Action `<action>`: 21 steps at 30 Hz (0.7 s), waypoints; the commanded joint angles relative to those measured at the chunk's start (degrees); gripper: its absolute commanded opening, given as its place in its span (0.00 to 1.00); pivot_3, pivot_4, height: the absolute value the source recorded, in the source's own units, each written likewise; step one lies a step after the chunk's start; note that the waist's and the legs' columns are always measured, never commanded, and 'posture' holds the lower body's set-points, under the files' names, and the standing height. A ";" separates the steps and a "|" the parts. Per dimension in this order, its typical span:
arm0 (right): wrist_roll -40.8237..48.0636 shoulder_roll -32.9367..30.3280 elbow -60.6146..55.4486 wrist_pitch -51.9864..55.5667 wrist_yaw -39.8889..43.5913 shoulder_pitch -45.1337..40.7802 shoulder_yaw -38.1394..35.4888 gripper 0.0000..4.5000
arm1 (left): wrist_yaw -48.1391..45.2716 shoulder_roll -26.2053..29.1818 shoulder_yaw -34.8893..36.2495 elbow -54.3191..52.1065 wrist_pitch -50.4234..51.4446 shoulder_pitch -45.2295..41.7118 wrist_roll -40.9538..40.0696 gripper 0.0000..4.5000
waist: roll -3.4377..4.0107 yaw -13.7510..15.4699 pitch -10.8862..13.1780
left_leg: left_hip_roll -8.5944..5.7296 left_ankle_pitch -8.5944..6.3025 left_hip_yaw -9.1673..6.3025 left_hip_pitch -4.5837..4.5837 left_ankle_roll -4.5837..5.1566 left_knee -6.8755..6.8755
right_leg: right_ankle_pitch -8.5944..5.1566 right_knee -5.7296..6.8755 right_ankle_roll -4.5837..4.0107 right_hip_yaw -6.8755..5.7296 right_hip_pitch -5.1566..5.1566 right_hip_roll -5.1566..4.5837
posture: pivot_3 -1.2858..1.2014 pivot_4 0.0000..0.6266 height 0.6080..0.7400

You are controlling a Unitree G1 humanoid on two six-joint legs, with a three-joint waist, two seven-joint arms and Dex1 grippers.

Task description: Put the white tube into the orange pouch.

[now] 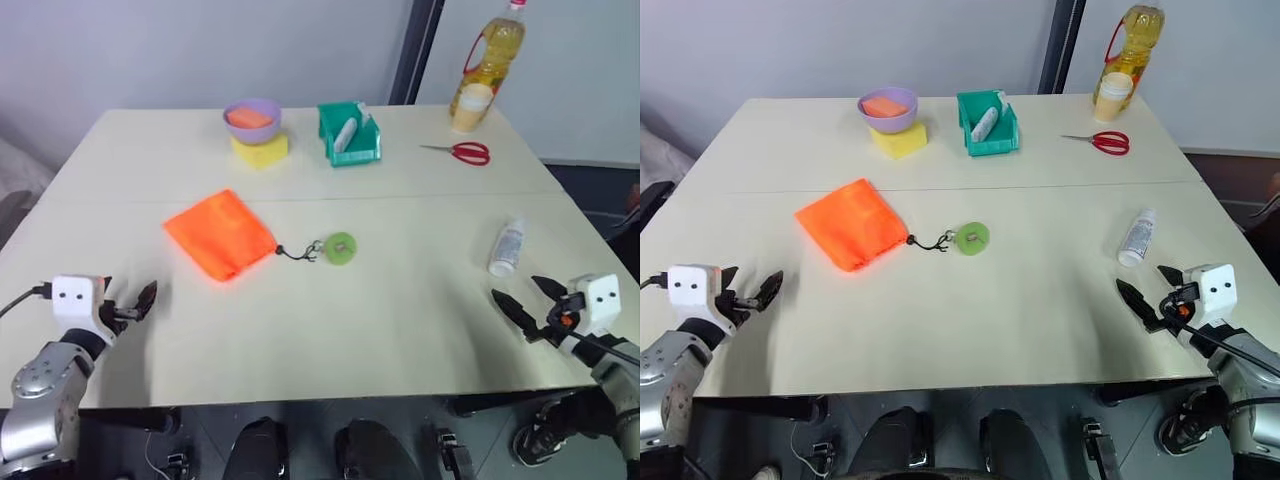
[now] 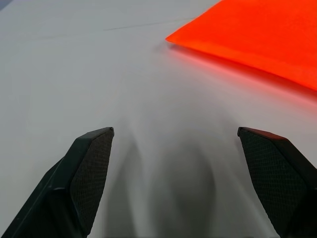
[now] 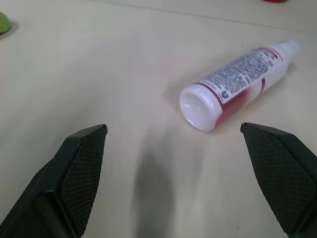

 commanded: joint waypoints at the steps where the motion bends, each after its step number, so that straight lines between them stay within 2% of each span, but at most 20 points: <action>1: 0.14 -0.13 -0.94 -1.47 -0.32 -0.50 -1.08 1.00 | -0.56 0.49 0.05 -0.44 -1.14 -0.66 0.28 0.96 | 0.00 0.03 0.00 | 0.00 0.00 0.00 0.00 0.00 -0.01 | 0.00 0.00 0.00 0.00 0.00 0.00 | 0.52 0.24 1.00; 12: 1.45 0.14 -4.65 0.74 -0.31 -4.30 2.76 1.00 | -0.98 -0.98 -0.86 -3.40 -1.19 -1.64 -0.52 0.96 | 0.00 0.03 0.00 | -0.02 0.02 0.01 0.00 -0.02 -0.24 | 0.00 -0.23 0.00 0.00 0.01 0.01 | 0.52 0.24 1.00; 21: 2.37 3.36 -14.04 5.32 -1.18 -11.42 12.45 1.00 | -3.53 -0.55 -10.49 -13.28 -1.04 -2.65 2.64 0.96 | 0.00 0.13 0.00 | -0.03 0.05 0.01 -0.03 -0.08 -0.66 | 0.01 -0.67 0.01 -0.02 0.01 0.04 | 0.52 0.24 1.00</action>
